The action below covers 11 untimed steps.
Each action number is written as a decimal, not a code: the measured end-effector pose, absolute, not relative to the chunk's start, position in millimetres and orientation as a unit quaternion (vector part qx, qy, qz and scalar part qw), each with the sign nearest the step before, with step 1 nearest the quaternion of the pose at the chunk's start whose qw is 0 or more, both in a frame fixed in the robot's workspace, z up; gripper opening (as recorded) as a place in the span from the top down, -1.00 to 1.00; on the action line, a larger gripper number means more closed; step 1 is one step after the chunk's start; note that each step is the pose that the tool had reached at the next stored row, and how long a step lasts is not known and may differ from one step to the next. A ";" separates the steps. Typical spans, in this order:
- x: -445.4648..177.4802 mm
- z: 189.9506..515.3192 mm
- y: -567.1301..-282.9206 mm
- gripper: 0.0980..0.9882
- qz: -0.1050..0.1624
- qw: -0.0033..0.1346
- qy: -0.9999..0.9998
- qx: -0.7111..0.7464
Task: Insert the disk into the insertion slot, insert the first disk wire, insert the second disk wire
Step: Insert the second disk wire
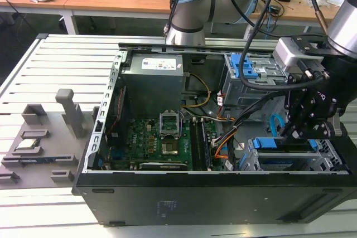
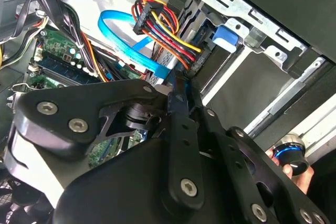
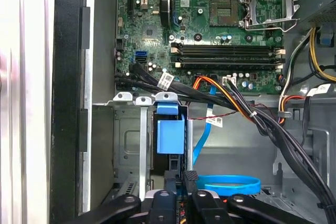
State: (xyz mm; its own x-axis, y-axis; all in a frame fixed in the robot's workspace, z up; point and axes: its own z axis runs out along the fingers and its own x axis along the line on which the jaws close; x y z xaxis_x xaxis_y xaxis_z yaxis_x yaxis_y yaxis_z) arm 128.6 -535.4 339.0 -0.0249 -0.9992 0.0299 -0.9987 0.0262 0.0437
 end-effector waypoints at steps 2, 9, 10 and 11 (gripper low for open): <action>128.6 339.0 -535.4 0.68 -0.005 0.026 -0.716 0.698; 128.6 364.1 -533.0 0.68 -0.005 0.026 -0.716 0.698; 128.6 367.9 -531.9 0.68 -0.005 0.026 -0.716 0.698; 128.6 371.4 -530.9 0.73 -0.005 0.026 -0.716 0.698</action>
State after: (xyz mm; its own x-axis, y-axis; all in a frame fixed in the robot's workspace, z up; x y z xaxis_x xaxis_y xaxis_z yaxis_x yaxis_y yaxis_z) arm 128.6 -530.9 371.4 -0.0249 -0.9992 0.0304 -0.9987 0.0262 0.0438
